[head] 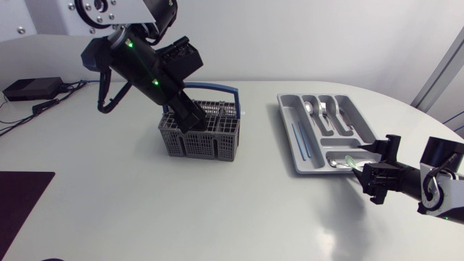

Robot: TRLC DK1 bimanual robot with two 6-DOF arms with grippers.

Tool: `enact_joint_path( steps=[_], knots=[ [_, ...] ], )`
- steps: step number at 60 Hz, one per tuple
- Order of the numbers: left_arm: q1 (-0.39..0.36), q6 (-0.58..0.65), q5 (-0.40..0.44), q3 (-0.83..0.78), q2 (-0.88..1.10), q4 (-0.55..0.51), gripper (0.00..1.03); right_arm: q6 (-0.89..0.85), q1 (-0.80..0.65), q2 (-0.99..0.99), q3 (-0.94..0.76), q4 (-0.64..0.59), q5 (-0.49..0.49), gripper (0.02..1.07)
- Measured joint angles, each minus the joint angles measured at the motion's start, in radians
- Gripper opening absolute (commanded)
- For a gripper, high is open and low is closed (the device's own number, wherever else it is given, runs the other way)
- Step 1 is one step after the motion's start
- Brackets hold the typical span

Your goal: Unload the cutlery basket into the drawer organizer.

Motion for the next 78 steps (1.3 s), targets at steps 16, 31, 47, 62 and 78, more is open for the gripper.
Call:
enact_joint_path(
  steps=[16,31,47,62,78],
  knots=[
    [-0.001,0.0,0.0,0.0,0.0,0.0,0.98,0.212,-0.005,-0.074,0.179,-0.387,-0.032,0.89],
    [-0.001,0.0,0.0,0.0,0.0,0.0,0.98,0.279,-0.09,-0.082,0.369,-0.717,-0.11,0.89],
    [-0.001,0.0,0.0,0.0,0.0,0.0,0.98,0.2,-0.158,-0.069,0.422,-0.982,-0.143,0.79],
    [0.005,0.005,0.0,0.0,0.0,0.001,0.98,0.134,-0.186,-0.052,0.391,-1.04,-0.154,0.64],
    [0.019,0.019,0.0,-0.002,0.0,0.006,0.98,0.112,-0.211,-0.015,0.368,-1.062,-0.152,0.57]
  ],
)
